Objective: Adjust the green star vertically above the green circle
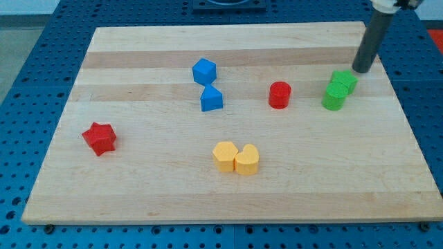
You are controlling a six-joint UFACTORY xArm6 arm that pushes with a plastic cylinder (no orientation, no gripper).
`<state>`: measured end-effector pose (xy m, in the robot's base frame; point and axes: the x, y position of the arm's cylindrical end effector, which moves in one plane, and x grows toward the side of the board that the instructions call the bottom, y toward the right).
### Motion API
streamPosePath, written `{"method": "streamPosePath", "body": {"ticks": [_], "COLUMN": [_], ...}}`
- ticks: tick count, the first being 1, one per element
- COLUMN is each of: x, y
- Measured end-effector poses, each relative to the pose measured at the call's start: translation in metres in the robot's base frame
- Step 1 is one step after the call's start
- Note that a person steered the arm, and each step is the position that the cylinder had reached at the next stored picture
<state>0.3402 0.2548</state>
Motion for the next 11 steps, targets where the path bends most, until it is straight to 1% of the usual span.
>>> {"method": "streamPosePath", "body": {"ticks": [1,5,11], "x": [0.01,0.02,0.025], "y": [0.001,0.0,-0.05]}}
